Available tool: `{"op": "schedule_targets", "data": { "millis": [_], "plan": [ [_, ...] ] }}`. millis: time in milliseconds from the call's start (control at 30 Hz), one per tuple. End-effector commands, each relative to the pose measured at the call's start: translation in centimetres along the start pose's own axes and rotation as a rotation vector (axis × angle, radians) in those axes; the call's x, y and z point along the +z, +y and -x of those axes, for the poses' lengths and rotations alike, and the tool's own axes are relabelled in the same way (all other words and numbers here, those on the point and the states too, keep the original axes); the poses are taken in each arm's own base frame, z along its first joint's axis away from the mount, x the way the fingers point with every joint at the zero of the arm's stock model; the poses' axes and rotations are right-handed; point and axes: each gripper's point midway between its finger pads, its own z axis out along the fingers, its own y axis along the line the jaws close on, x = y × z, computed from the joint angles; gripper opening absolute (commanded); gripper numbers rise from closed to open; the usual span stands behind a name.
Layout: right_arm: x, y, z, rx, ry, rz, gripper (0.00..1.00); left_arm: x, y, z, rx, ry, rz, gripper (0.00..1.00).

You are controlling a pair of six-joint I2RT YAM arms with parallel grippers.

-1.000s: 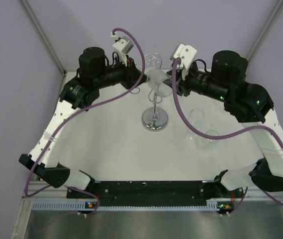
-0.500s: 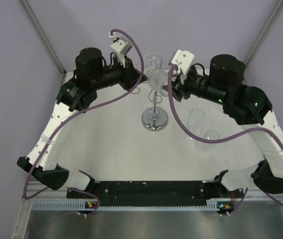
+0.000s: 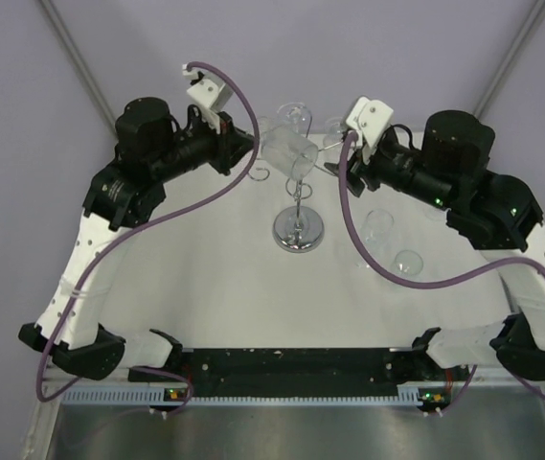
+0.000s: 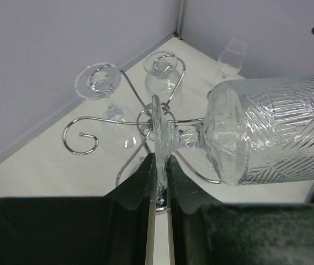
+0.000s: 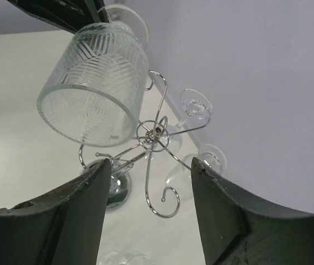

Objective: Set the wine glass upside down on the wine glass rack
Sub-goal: Pick up the wine glass at the center of the board.

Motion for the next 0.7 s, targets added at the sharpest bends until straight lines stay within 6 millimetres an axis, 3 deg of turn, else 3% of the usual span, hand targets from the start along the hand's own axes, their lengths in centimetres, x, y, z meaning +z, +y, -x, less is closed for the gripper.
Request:
{"op": "schedule_targets", "data": {
  "millis": [0,400,667],
  "plan": [
    [-1.9,-1.7,1.3,-0.021,-0.042,-0.091,0.60,-4.9,2.0,5.6,0.196,-0.159,0.198,0.00],
    [-2.0,-2.5,-0.4,-0.037,0.008,-0.163,0.60,-12.3,9.9,5.7,0.407,-0.099,0.749,0.00],
    [-2.4,-2.9,-0.5,-0.043,0.011,-0.184,0.60,-13.5,12.8,4.1,0.631,0.033,0.905,0.00]
  ]
}}
